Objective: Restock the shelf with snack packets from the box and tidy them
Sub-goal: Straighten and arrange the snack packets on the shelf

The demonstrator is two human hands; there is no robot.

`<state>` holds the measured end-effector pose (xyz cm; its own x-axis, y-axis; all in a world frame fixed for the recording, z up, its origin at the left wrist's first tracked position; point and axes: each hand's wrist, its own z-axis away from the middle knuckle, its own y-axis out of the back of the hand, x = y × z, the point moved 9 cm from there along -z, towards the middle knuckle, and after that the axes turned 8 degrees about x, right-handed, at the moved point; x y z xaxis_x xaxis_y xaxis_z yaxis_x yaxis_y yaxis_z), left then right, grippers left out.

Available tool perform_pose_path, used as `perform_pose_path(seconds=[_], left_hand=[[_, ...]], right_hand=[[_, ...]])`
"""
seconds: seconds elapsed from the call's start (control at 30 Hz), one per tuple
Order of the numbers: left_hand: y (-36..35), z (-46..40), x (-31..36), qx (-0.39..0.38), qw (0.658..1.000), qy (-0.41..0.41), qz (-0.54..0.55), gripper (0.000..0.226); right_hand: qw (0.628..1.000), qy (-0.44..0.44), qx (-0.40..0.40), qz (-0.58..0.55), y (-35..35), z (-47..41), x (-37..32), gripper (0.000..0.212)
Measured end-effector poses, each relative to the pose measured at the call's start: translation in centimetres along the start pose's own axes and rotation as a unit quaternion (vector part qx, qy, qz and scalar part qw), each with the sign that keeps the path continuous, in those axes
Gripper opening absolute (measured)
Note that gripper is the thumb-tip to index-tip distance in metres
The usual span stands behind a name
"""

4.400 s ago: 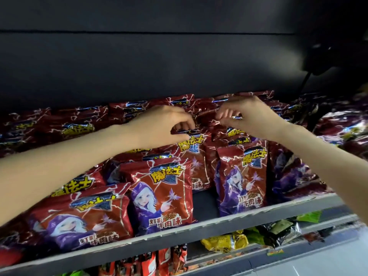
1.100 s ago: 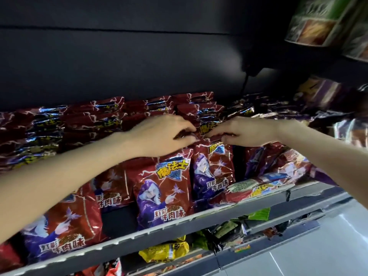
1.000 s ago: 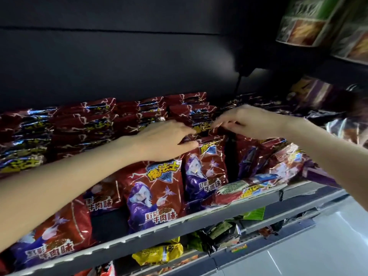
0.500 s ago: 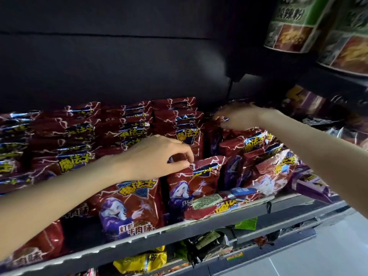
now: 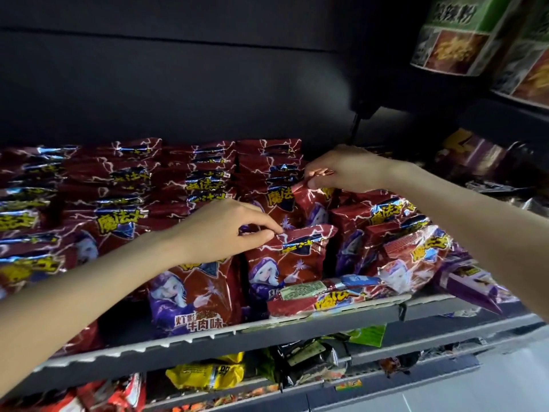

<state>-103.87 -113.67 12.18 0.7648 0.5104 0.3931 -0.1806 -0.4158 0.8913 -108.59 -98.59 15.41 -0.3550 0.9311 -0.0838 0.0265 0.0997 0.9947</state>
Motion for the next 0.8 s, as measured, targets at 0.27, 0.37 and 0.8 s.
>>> perform_pose_path(seconds=[0.27, 0.37, 0.8], left_hand=[[-0.4, 0.2, 0.0, -0.021, 0.999, -0.004, 0.028, 0.023], [-0.2, 0.2, -0.3, -0.004, 1.000, 0.001, 0.025, 0.022], [0.5, 0.1, -0.3, 0.019, 1.000, -0.007, -0.020, 0.024]], right_hand=[[0.995, 0.029, -0.026, -0.087, 2.6, -0.4, -1.5, 0.015], [0.992, 0.016, 0.029, -0.121, 4.6, -1.3, -2.1, 0.016], [0.997, 0.034, 0.039, -0.057, -3.5, -2.5, -7.0, 0.043]])
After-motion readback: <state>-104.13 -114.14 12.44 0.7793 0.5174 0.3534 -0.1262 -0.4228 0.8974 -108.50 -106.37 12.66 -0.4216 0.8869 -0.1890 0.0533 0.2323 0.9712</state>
